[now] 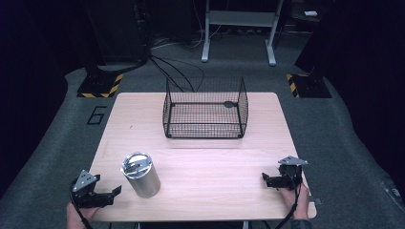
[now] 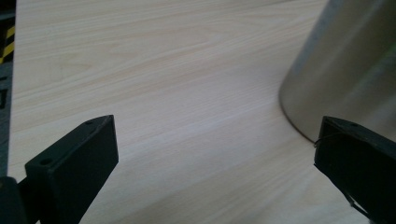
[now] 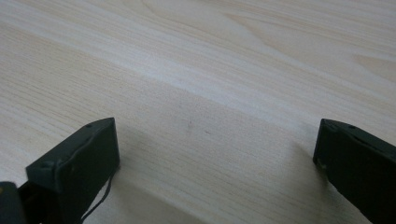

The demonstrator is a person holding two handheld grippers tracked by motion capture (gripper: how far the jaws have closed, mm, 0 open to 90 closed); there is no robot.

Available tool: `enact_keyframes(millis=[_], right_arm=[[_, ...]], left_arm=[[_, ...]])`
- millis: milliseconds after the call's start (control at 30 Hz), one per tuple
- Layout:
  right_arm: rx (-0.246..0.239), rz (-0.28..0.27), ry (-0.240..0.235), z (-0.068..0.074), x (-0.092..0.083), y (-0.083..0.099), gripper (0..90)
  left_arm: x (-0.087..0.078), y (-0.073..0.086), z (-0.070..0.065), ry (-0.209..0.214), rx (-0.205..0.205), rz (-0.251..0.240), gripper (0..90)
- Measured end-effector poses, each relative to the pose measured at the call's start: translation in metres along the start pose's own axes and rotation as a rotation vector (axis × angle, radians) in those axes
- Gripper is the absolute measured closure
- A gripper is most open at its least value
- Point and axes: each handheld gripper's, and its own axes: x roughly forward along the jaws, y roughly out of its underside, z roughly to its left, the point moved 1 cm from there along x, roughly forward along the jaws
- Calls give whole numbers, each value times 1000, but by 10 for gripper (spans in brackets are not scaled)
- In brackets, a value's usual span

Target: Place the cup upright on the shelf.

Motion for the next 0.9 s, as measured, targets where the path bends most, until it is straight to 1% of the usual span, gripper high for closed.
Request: enact_keyframes(millis=[67, 100, 133, 167, 200, 233, 267, 300, 367, 400, 467, 500, 533, 600, 633, 700, 733, 900], right_arm=[[1, 0, 1, 0, 0, 0, 0], [1, 0, 1, 0, 0, 0, 0], [1, 0, 1, 0, 0, 0, 0], [1, 0, 1, 0, 0, 0, 0], [1, 0, 1, 0, 0, 0, 0], [1, 0, 1, 0, 0, 0, 0], [1, 0, 1, 0, 0, 0, 0], [1, 0, 1, 0, 0, 0, 0], [0, 0, 1, 0, 0, 0, 0], [0, 0, 1, 0, 0, 0, 0], [1, 0, 1, 0, 0, 0, 0], [0, 0, 0, 0, 0, 0, 0], [0, 0, 0, 0, 0, 0, 0], [0, 0, 1, 0, 0, 0, 0], [0, 0, 1, 0, 0, 0, 0], [0, 0, 0, 0, 0, 0, 0], [0, 0, 0, 0, 0, 0, 0], [-1, 0, 0, 0, 0, 0, 1]], left_arm=[[-5, -3, -4, 33, 2, -15, 0], [-7, -4, -7, 47, 9, -23, 0], [-9, -6, -10, 58, 16, -28, 0], [-10, -8, -13, 64, 12, -48, 0], [-14, -10, -15, 81, 32, -40, 0], [-15, -12, -18, 86, 31, -62, 0], [-15, -12, -18, 86, 31, -62, 0], [-20, -17, -24, 111, 41, -70, 0], [-22, -21, -29, 132, 46, -86, 0], [-23, -24, -33, 137, 52, -101, 0], [-24, -29, -38, 151, 60, -109, 0], [-24, -29, -38, 151, 60, -109, 0], [-24, -33, -43, 165, 69, -121, 0], [-24, -37, -47, 173, 72, -139, 0], [-24, -39, -48, 170, 80, -150, 0], [-25, -42, -50, 178, 78, -160, 0], [-25, -44, -51, 192, 74, -167, 0], [-22, -52, -57, 211, 79, -191, 0]])
